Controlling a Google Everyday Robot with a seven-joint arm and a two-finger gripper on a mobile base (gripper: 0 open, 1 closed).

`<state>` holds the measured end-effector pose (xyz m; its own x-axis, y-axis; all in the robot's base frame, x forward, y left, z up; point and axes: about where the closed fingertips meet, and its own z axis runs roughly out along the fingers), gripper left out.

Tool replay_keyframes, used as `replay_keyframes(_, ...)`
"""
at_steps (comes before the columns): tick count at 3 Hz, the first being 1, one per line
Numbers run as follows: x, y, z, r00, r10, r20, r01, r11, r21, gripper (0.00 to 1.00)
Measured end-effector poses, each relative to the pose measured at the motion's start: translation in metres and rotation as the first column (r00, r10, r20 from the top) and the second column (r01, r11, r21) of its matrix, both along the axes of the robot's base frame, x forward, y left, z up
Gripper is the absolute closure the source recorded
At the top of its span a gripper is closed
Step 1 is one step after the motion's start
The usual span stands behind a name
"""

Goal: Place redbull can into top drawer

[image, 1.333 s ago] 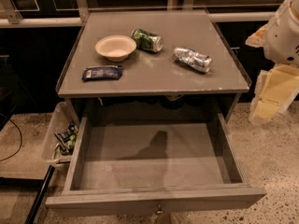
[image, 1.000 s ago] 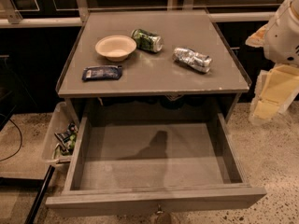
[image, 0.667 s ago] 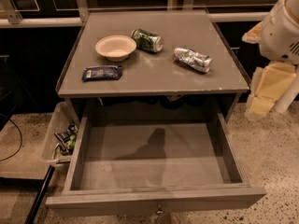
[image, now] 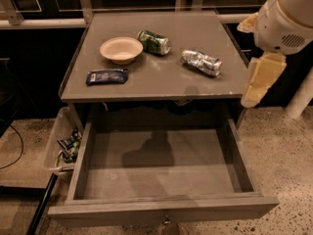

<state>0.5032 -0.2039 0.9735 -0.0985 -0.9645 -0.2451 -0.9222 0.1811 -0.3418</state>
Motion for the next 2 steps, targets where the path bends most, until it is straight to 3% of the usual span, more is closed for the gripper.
replay_keyframes(1, 0.0537, -0.0094, -0.0145, 0.9986, 0.026, 0.045, -0.027, 1.0, 0.009, 0.0)
replay_keyframes(2, 0.0544, -0.01, -0.0151, 0.9987, 0.026, 0.045, -0.026, 1.0, 0.008, 0.0)
